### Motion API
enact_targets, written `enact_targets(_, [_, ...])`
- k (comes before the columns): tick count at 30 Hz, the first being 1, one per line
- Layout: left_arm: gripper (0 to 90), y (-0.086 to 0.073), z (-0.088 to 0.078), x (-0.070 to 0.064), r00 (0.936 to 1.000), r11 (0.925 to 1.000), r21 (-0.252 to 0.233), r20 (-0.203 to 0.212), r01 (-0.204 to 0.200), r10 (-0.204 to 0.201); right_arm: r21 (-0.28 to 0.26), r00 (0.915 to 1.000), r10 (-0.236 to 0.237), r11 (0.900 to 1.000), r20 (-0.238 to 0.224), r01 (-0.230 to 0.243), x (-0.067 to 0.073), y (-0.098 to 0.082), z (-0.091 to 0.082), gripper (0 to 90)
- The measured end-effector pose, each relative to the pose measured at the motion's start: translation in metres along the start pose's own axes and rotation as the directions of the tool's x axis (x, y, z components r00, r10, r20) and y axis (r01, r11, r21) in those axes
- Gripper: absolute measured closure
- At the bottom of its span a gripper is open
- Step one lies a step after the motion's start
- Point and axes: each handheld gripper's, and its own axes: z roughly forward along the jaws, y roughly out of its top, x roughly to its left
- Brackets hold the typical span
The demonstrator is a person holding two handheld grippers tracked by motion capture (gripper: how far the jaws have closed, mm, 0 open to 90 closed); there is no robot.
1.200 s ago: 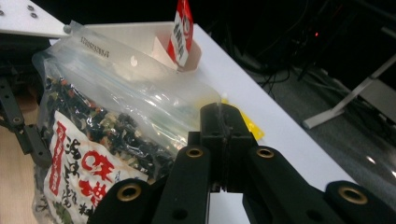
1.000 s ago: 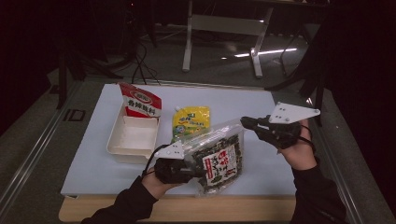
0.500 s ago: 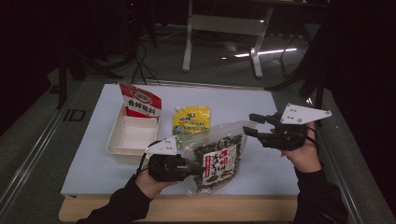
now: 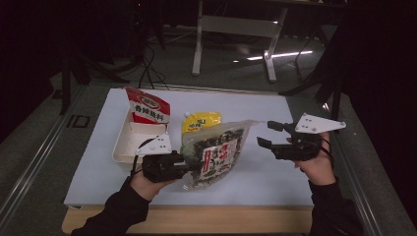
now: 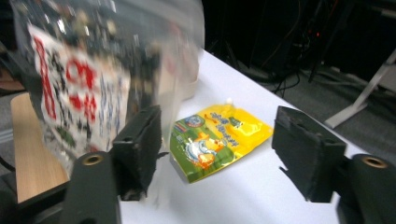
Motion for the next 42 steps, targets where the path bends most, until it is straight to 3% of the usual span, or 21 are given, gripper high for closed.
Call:
enact_targets(6, [77.6, 0.009, -0.019, 0.008, 0.9987, 0.9994, -0.034, -0.050, -0.012, 0.010, -0.019, 0.9985, 0.052, 0.998, 0.018, -0.052, -0.006, -0.015, 0.013, 18.4])
enact_targets(8, [77.6, 0.012, -0.027, 0.010, 0.9975, 0.9990, -0.042, -0.070, -0.013, 0.010, -0.034, 0.9972, 0.074, 0.997, -0.011, -0.074, -0.008, -0.019, 0.016, 15.3])
enact_targets(16, [77.6, 0.015, -0.053, 0.020, 0.9898, 0.9989, -0.045, -0.142, -0.014, 0.008, -0.043, 0.9960, 0.080, 0.996, -0.039, -0.082, -0.008, -0.028, 0.018, 13.8])
enact_targets(18, [77.7, 0.015, -0.053, 0.020, 0.9898, 0.9989, -0.045, -0.142, -0.014, 0.008, -0.041, 0.9961, 0.080, 0.996, -0.037, -0.082, -0.009, -0.028, 0.018, 13.8])
enact_targets(19, [77.7, 0.013, -0.065, 0.026, 0.9848, 0.9985, -0.053, -0.174, -0.010, 0.001, -0.043, 0.9963, 0.078, 0.996, -0.036, -0.080, -0.009, -0.030, 0.019, 13.8])
enact_targets(21, [77.7, 0.012, -0.071, 0.030, 0.9819, 0.9985, -0.054, -0.189, -0.008, -0.002, -0.049, 0.9969, 0.068, 0.996, -0.039, -0.070, -0.010, -0.032, 0.019, 13.9])
enact_targets(25, [77.6, 0.008, -0.084, 0.041, 0.9809, 0.9978, -0.065, -0.194, 0.004, -0.016, -0.055, 0.9969, 0.064, 0.996, -0.045, -0.066, -0.011, -0.034, 0.021, 13.9])
enact_targets(36, [77.6, -0.006, -0.114, 0.062, 0.9571, 0.9993, -0.037, -0.289, 0.008, -0.019, -0.047, 0.9972, 0.052, 0.997, -0.053, -0.055, -0.010, -0.039, 0.026, 14.0])
enact_targets(41, [77.6, -0.013, -0.123, 0.074, 0.9503, 0.9988, -0.045, -0.310, 0.018, -0.031, -0.034, 0.9967, 0.053, 0.998, -0.061, -0.055, -0.010, -0.041, 0.031, 14.0])
enact_targets(42, [77.6, -0.016, -0.126, 0.081, 0.9465, 0.9987, -0.039, -0.320, 0.033, -0.043, -0.030, 0.9969, 0.050, 0.998, -0.061, -0.052, -0.010, -0.042, 0.032, 14.0])
